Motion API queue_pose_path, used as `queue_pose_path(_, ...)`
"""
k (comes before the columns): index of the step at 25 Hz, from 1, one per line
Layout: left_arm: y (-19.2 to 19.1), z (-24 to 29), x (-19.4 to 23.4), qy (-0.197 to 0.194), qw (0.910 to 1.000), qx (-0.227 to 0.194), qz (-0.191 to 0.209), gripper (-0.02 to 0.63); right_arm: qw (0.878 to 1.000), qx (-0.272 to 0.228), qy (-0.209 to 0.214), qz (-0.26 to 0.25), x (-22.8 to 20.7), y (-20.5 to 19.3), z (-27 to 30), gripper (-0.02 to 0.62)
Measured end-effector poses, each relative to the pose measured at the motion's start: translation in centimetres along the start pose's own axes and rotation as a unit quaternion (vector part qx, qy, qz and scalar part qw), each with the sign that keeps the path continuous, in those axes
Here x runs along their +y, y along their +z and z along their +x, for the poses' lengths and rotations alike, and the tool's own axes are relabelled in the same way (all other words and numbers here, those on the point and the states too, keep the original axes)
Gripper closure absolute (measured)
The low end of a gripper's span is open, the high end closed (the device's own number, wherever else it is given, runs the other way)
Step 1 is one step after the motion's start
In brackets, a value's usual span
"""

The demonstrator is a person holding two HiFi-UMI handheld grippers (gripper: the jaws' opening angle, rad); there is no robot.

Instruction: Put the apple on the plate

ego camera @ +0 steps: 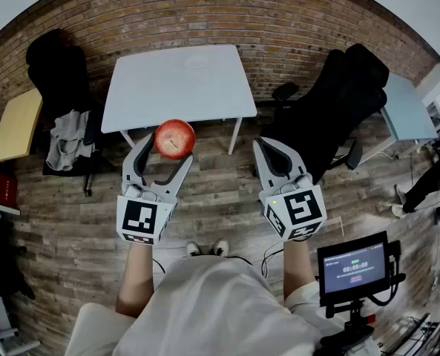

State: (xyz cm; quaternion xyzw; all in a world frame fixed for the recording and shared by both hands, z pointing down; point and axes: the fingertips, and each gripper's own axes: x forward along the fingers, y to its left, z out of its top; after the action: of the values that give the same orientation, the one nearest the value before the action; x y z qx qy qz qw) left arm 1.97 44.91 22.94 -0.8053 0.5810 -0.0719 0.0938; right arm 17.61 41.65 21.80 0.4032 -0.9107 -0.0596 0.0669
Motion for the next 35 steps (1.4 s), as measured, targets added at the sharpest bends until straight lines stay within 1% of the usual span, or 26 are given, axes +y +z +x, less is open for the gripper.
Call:
queue_pose_path(6, -0.6, 0.0, -0.1, 0.001, 1.0000, 0.003, -0.005, 0.265, 1.000, 0.001, 0.010, 0.021, 0.1, -0.4, 0.1, 0.592)
queue_pose_path(16, -1.2, -0.1, -1.0, 0.006, 1.0000, 0.005, -0.003, 0.265, 0.999, -0.003, 0.025, 0.023, -0.2, -0.9, -0.4, 0.592)
queue_pose_path(22, -1.0, 2.0, -1.6, 0.009, 0.9999, 0.008, -0.005, 0.265, 0.999, -0.002, 0.042, 0.031, -2.0, -1.1, 0.4, 0.591)
queue_pose_path(27, -0.9, 2.9, -2.0, 0.014, 0.9999, 0.006, -0.005, 0.265, 0.999, -0.012, 0.036, 0.018, -3.2, -1.0, 0.4, 0.592)
queue_pose_path(31, -0.8, 3.4, -2.6, 0.019, 0.9998, 0.006, -0.002, 0.265, 0.999, -0.025, 0.027, 0.029, -4.4, -0.8, 0.2, 0.591)
queue_pose_path(35, -0.3, 4.3, -2.9, 0.023, 0.9997, 0.006, 0.000, 0.265, 0.999, -0.026, 0.037, 0.025, -5.3, -0.5, 0.3, 0.591)
